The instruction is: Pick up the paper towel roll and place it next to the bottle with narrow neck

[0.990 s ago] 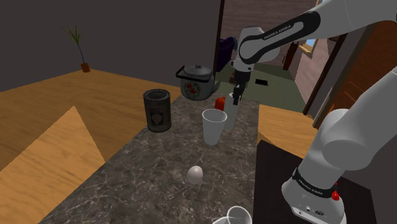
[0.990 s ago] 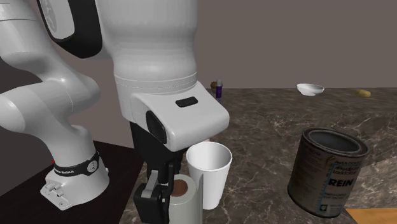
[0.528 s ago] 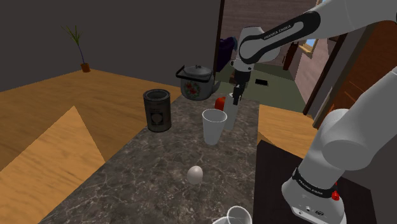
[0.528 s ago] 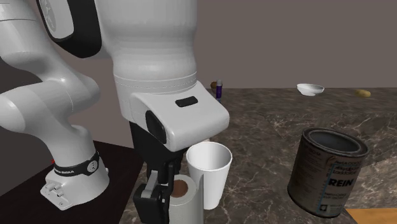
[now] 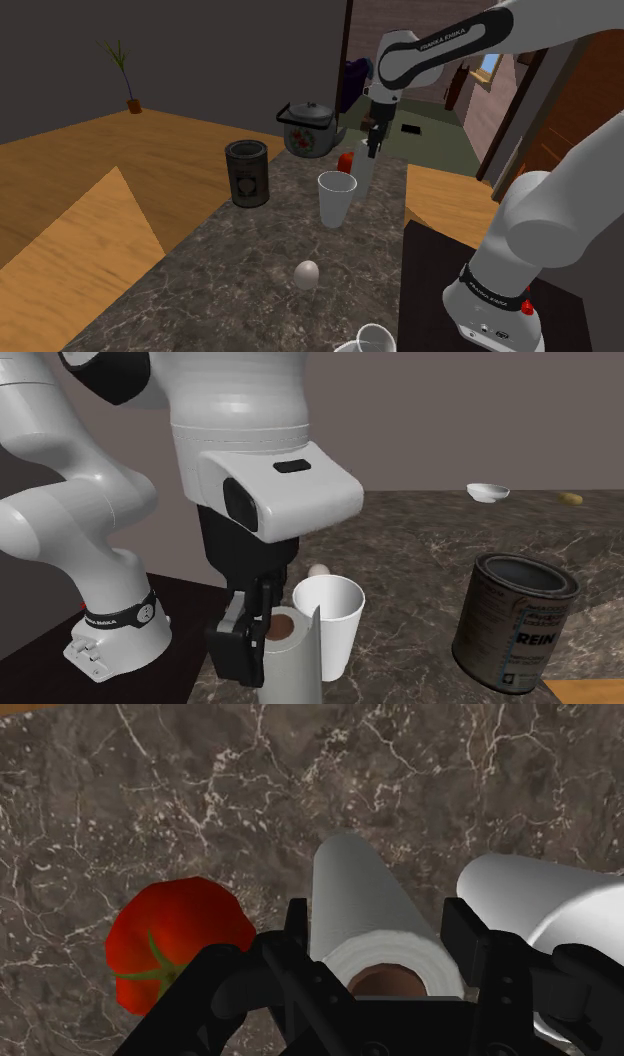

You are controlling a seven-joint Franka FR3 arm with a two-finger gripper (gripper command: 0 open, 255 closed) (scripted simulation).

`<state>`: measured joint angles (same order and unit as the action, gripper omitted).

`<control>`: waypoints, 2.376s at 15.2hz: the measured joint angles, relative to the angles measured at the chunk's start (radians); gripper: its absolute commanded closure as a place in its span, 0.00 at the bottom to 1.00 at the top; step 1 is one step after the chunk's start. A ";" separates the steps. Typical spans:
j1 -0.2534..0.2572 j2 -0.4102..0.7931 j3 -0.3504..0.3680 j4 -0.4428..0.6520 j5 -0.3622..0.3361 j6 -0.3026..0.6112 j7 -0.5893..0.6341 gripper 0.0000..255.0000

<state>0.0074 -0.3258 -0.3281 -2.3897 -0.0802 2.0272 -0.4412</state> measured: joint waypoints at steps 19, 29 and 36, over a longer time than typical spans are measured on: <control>0.003 -0.057 0.024 0.208 0.000 -0.263 0.012 1.00; 0.009 -0.047 0.033 0.349 0.008 -0.394 0.015 1.00; 0.012 -0.033 0.036 0.458 0.013 -0.490 0.012 1.00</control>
<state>0.0193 -0.3592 -0.2920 -1.9319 -0.0675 1.5368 -0.4295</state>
